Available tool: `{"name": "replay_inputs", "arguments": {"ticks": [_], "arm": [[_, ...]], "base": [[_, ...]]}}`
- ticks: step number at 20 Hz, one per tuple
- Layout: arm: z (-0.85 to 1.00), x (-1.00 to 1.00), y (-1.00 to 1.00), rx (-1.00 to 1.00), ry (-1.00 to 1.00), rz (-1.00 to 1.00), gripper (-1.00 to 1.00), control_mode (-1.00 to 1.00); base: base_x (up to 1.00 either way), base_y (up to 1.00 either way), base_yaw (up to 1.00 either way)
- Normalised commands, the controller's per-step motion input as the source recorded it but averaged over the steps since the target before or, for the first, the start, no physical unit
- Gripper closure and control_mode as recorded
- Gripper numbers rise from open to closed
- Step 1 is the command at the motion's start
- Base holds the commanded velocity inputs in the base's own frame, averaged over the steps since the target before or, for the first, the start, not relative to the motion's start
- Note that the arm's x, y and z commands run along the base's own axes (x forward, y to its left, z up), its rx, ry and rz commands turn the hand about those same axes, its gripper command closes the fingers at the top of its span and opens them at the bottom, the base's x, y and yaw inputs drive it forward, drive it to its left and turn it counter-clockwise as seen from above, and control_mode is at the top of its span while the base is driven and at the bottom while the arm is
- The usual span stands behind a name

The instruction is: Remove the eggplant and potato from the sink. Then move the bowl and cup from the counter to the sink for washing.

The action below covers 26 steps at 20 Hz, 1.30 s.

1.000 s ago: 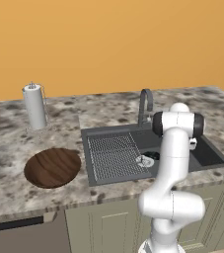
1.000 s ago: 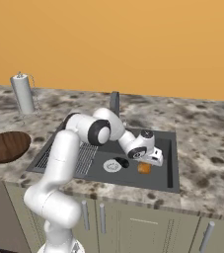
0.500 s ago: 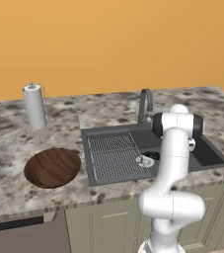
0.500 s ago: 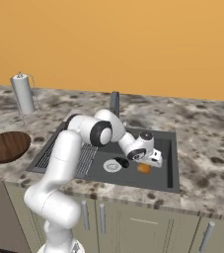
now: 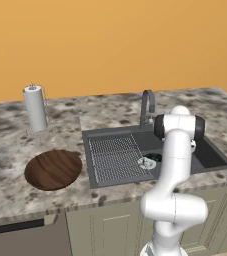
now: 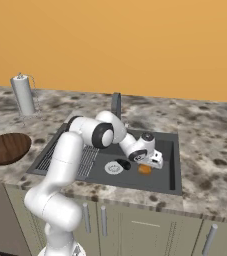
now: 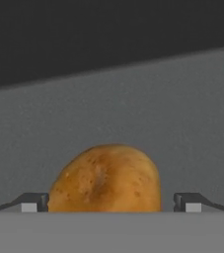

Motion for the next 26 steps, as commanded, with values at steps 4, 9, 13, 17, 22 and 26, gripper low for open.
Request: {"name": "replay_inputs", "arguments": {"ticks": [4,9,13,17,22,26], "arm": [[-0.12,-0.33,0.02,0.00,-0.04,0.00,-1.00,-1.00],[-0.08,-0.31,0.01,0.00,-0.06,0.00,-1.00,-1.00],[-0.10,-0.26,0.04,0.00,-0.03,-0.01,-1.00,-1.00],[-0.20,-0.08,0.06,0.00,-0.01,0.00,-1.00,-1.00],[-0.32,0.00,0.13,0.00,0.00,0.00,-1.00,-1.00],[-0.31,0.05,0.06,0.00,0.00,0.00,1.00,-1.00]], "base": [[0.00,0.00,0.00],[0.00,0.00,0.00],[0.00,0.00,0.00],[0.00,0.00,0.00],[0.00,0.00,0.00],[0.00,0.00,0.00]]}}
